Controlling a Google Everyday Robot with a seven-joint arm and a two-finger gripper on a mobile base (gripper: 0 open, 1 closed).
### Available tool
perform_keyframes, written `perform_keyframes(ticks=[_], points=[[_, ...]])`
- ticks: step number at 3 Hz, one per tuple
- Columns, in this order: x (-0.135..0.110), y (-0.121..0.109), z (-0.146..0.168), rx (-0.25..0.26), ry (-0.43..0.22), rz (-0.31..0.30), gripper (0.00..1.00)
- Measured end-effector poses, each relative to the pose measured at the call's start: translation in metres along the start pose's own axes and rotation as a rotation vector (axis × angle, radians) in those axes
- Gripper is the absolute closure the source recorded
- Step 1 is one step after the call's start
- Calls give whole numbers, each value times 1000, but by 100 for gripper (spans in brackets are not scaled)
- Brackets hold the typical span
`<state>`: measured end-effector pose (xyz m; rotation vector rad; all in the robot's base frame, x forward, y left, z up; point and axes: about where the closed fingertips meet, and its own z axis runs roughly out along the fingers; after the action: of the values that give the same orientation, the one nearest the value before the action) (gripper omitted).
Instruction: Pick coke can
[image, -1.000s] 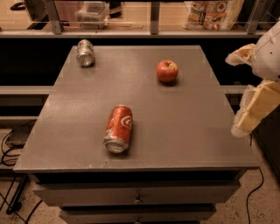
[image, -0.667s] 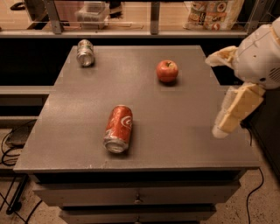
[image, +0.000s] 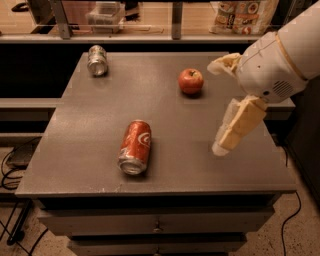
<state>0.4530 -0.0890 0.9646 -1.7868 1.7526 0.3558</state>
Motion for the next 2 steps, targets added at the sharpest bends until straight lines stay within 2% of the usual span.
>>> perform_keyframes(ticks=[1, 2], points=[[-12, 0, 32, -36, -37, 3, 0], [-26, 3, 71, -85, -89, 31, 0]])
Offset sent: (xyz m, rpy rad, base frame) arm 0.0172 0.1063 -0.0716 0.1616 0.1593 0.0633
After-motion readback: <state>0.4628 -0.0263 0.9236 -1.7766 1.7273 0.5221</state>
